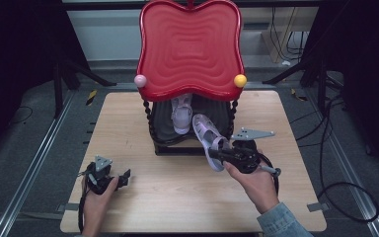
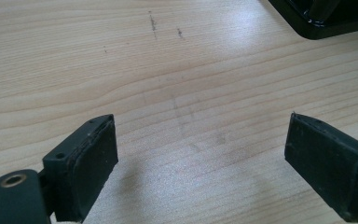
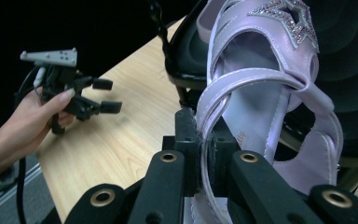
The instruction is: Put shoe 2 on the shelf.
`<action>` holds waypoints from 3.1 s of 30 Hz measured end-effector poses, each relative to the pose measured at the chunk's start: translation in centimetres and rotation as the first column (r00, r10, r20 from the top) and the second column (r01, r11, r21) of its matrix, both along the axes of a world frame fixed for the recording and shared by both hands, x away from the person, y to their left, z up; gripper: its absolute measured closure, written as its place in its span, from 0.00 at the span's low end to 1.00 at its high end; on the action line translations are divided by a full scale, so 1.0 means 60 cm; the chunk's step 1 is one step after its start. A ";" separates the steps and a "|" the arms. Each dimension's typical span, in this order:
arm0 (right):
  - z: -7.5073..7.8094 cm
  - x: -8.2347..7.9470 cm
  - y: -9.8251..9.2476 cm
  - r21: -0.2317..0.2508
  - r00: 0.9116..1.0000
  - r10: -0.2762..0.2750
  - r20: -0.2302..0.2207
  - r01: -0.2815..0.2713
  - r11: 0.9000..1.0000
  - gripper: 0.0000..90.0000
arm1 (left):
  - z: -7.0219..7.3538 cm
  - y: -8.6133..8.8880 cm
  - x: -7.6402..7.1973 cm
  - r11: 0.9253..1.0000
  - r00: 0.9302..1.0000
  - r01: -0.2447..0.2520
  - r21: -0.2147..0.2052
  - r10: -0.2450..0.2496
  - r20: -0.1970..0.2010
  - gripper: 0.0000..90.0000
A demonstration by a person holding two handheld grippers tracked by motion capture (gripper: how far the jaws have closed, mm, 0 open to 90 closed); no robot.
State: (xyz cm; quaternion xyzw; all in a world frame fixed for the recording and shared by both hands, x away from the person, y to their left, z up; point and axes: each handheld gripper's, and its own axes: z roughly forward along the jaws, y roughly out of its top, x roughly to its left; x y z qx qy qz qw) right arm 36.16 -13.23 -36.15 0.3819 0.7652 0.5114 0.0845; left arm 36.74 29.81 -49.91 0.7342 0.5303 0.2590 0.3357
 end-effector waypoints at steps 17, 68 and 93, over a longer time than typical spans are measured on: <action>0.008 0.009 0.021 0.027 0.996 -0.074 0.049 0.073 0.997 0.96 | 0.001 0.001 0.000 1.000 1.000 -0.003 -0.001 0.003 0.001 0.10; -0.024 0.121 0.136 -0.084 0.860 -0.401 0.316 0.447 0.891 0.96 | -0.002 0.001 0.002 1.000 1.000 0.009 -0.024 -0.009 -0.007 0.10; -0.051 0.162 0.162 -0.105 0.847 -0.425 0.319 0.477 0.872 0.96 | -0.004 0.001 0.003 0.999 1.000 0.015 -0.035 -0.015 -0.011 0.10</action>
